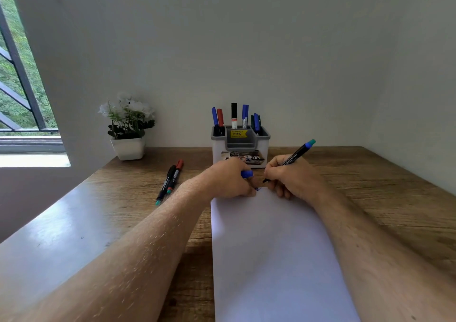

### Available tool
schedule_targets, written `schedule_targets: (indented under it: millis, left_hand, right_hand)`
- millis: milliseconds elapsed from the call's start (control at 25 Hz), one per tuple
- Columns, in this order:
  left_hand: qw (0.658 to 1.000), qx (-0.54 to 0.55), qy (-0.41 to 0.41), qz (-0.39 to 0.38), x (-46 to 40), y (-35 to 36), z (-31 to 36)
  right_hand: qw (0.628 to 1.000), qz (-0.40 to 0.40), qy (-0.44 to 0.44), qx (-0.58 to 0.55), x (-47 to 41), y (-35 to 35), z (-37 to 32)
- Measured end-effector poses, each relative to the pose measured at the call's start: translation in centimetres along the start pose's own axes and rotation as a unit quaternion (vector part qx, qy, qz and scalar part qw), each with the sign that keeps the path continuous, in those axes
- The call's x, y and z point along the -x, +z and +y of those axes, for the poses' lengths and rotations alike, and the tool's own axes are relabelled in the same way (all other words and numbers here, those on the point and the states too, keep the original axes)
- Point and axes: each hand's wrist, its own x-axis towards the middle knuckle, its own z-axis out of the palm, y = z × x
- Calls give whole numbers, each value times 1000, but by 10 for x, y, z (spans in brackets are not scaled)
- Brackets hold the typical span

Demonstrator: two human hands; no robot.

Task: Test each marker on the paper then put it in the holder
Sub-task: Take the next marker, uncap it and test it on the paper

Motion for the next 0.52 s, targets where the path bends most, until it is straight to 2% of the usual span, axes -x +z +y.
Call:
schedule_targets:
  millis: [160, 320, 520]
  left_hand:
    - [1000, 14, 9, -2, 2, -1, 1]
    - [1000, 20, 8, -8, 1, -1, 2]
    - [1000, 20, 1, -9, -1, 1, 2]
  right_hand:
    - [1000, -9, 17, -24, 1, -2, -2]
    - [998, 18, -11, 52, 3, 1, -5]
    - [997, 14, -19, 68, 3, 1, -6]
